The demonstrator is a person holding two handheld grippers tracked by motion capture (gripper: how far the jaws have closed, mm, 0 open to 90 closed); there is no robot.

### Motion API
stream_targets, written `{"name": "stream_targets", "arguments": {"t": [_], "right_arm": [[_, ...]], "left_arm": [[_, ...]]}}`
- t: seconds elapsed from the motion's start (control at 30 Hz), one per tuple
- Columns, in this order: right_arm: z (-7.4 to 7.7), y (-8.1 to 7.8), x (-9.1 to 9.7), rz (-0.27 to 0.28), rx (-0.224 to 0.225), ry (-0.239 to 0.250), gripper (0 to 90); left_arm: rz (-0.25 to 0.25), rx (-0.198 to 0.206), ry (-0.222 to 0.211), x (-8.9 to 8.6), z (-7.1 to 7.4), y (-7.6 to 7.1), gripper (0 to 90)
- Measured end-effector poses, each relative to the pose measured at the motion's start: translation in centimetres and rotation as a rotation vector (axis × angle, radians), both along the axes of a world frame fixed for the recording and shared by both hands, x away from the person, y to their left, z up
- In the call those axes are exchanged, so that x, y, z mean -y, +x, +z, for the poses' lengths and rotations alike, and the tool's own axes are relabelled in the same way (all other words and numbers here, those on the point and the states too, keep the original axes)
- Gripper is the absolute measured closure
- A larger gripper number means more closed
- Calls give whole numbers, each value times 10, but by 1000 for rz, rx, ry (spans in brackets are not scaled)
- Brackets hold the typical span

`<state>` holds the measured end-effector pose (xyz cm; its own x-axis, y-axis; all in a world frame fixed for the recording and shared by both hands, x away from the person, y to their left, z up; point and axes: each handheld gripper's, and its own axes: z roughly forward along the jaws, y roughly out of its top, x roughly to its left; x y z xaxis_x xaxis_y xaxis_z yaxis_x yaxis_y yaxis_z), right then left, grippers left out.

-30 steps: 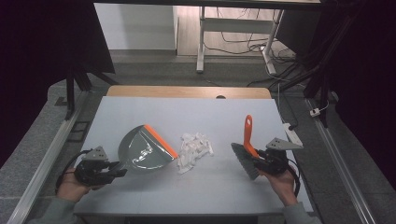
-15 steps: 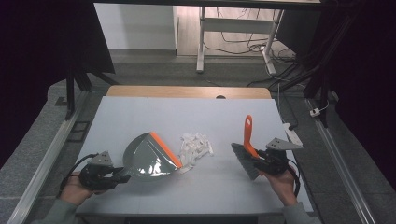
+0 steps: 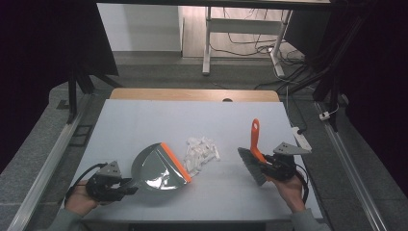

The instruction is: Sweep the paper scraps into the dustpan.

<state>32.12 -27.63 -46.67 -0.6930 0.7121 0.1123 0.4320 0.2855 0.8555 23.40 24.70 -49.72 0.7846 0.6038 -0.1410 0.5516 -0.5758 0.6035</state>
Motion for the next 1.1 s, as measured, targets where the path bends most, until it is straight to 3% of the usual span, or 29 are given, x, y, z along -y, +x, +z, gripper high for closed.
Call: {"name": "stream_targets", "arguments": {"t": [0.27, 0.47, 1.1], "right_arm": [[0, 0, -4, 4, -1, -4, 703], [3, 6, -17, 7, -2, -10, 703], [14, 71, -86, 6, -38, -41, 703]], "left_arm": [[-20, -18, 19, 3, -4, -6, 616], [-32, -26, 34, 7, -6, -11, 616], [-33, -52, 54, 3, -10, -16, 616]]}}
